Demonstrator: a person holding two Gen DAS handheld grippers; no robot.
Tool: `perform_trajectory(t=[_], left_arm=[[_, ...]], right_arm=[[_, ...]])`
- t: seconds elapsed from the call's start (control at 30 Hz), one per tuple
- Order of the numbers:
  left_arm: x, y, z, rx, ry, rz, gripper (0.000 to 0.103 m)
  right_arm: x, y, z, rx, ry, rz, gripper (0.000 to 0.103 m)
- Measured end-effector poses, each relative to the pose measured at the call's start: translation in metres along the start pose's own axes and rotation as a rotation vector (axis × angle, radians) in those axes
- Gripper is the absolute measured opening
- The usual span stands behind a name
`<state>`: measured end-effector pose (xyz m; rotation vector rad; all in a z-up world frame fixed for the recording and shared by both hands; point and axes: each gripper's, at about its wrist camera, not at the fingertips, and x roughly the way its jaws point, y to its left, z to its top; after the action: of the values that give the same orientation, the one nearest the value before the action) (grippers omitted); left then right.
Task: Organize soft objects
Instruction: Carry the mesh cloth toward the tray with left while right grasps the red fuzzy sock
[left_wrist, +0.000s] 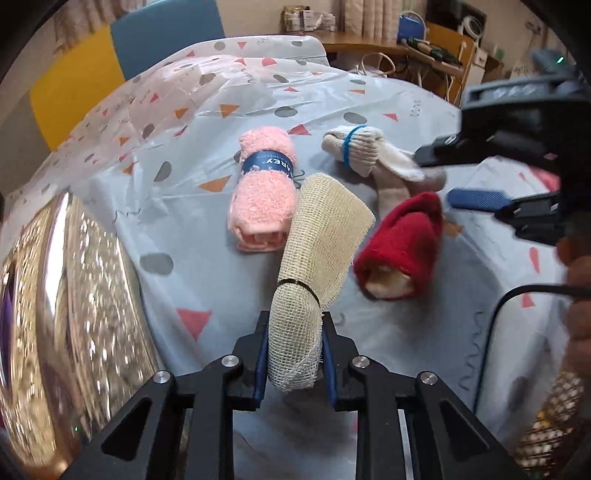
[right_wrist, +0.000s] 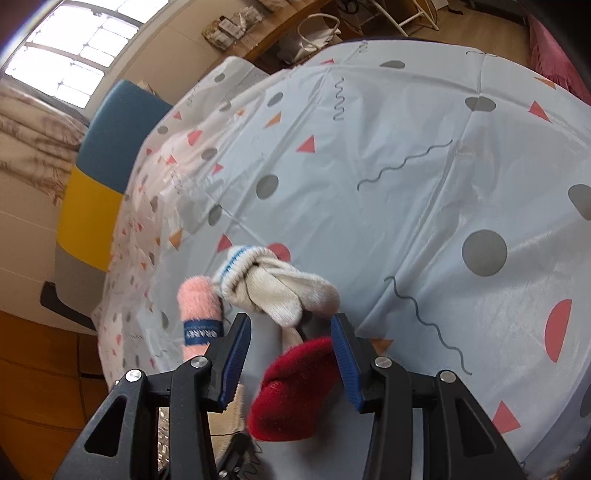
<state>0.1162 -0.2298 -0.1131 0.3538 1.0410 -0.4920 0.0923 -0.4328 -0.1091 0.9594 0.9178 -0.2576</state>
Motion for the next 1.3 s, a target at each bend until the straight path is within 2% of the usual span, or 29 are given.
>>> perform_trajectory(t=[0.17,0.2,0.27,0.33,0.47,0.63,0.67,0.7,0.83,0.93,1.07,1.23,1.3], left_arm=[[-0.033,0.004,0.011,-0.057,-0.068,-0.022,0.024],[-0.038,0.006,0.017,-0.064,-0.083,-0.024,0.024],[-0.05,0.013,0.028,-0.091,-0.102,-0.039,0.024],[-0.058,0.023,0.037,-0.119,-0.117,-0.043,0.024],[-0.067,0.045,0.055,-0.16,-0.126,-0.028,0.024],[-0.073,0.085,0.082,-0.253,-0.123,-0.013,0.024],[-0.077,0.095,0.085,-0.278,-0.13,-0.01,0.024],[-0.084,0.109,0.089,-0.309,-0.145,-0.003,0.024],[-0.114,0.159,0.091,-0.388,-0.205,0.057,0.024],[-0.136,0.201,0.084,-0.447,-0.245,0.098,0.024],[-0.16,0.257,0.055,-0.531,-0.282,0.17,0.024],[-0.176,0.317,-0.012,-0.641,-0.287,0.241,0.025],[-0.179,0.337,-0.05,-0.69,-0.275,0.258,0.025]], right_arm=[[0.016,0.003,-0.009,-0.026,0.09,-0.009,0.046],[0.017,0.006,-0.01,-0.046,0.102,-0.002,0.049],[0.02,0.014,-0.014,-0.091,0.115,-0.006,0.063],[0.026,0.022,-0.019,-0.142,0.145,-0.017,0.068],[0.034,0.038,-0.029,-0.262,0.165,-0.081,0.071],[0.044,0.064,-0.049,-0.48,0.159,-0.228,0.07],[0.047,0.069,-0.054,-0.532,0.154,-0.269,0.06],[0.049,0.072,-0.057,-0.572,0.148,-0.301,0.057],[0.053,0.079,-0.064,-0.635,0.155,-0.32,0.053],[0.055,0.08,-0.066,-0.647,0.164,-0.319,0.056],[0.057,0.083,-0.069,-0.661,0.158,-0.329,0.056],[0.059,0.085,-0.071,-0.678,0.149,-0.337,0.057],[0.058,0.085,-0.073,-0.693,0.143,-0.344,0.057]])
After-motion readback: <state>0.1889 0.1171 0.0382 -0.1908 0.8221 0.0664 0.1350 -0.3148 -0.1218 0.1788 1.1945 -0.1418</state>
